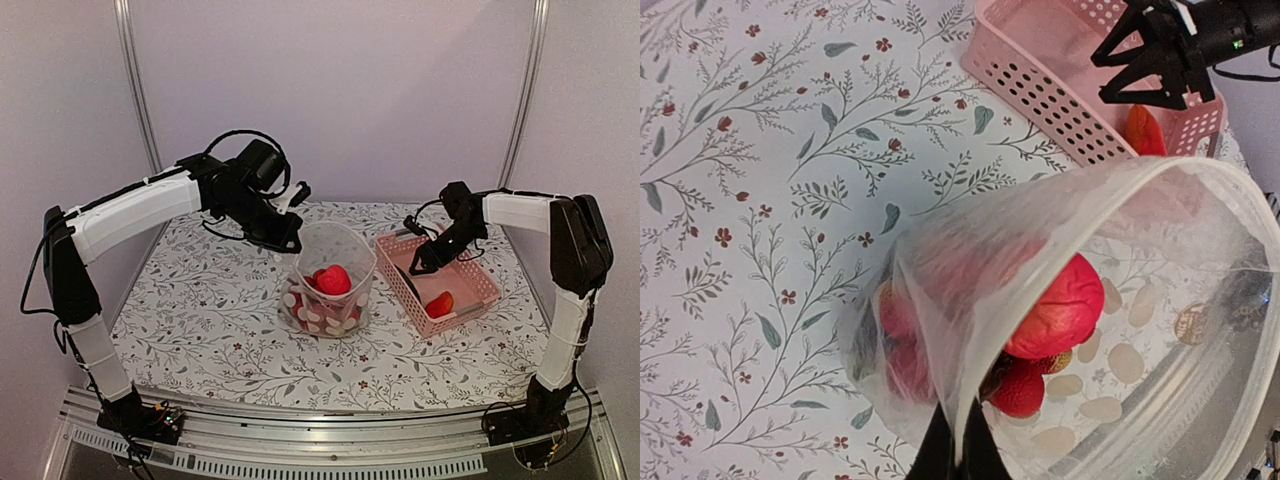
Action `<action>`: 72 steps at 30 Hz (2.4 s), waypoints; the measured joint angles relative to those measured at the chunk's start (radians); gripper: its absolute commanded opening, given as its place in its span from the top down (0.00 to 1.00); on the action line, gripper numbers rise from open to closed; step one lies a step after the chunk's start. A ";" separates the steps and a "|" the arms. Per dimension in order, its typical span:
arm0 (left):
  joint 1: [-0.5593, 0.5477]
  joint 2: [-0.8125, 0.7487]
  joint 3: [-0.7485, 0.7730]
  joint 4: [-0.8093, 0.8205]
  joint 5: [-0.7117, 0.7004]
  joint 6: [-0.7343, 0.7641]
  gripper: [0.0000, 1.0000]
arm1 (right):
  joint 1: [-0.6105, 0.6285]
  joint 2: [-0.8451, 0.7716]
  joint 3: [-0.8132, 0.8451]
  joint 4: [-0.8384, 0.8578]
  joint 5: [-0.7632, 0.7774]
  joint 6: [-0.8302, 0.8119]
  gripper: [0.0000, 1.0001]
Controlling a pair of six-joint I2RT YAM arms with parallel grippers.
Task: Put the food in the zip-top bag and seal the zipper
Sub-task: Pick up the fake vegetable from the bin, then place the fake vegetable in the zipper food storage bag.
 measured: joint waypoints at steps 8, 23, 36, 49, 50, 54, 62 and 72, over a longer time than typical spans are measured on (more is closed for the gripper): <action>0.000 0.000 -0.008 0.000 -0.013 0.000 1.00 | 0.035 0.062 0.044 -0.011 0.010 0.020 0.44; 0.000 0.000 -0.011 0.000 -0.013 0.000 1.00 | 0.069 0.122 0.061 -0.019 0.108 0.057 0.54; 0.000 0.000 -0.011 0.000 -0.012 0.004 1.00 | 0.049 0.116 0.060 -0.016 0.149 0.060 0.72; 0.000 0.017 -0.011 0.000 -0.012 0.015 1.00 | 0.012 -0.101 0.024 -0.013 0.183 0.024 0.75; 0.000 0.019 -0.011 0.000 -0.013 0.016 1.00 | 0.012 -0.119 0.021 -0.010 0.183 0.018 0.75; 0.000 0.023 -0.011 0.000 -0.013 0.019 1.00 | 0.012 -0.198 0.019 0.001 0.174 0.000 0.77; 0.002 0.023 -0.011 0.000 -0.013 0.021 1.00 | 0.026 -0.346 0.040 0.031 0.098 -0.040 0.79; 0.002 0.023 -0.011 0.000 -0.012 0.019 1.00 | 0.124 -0.432 0.081 0.098 -0.054 -0.054 0.79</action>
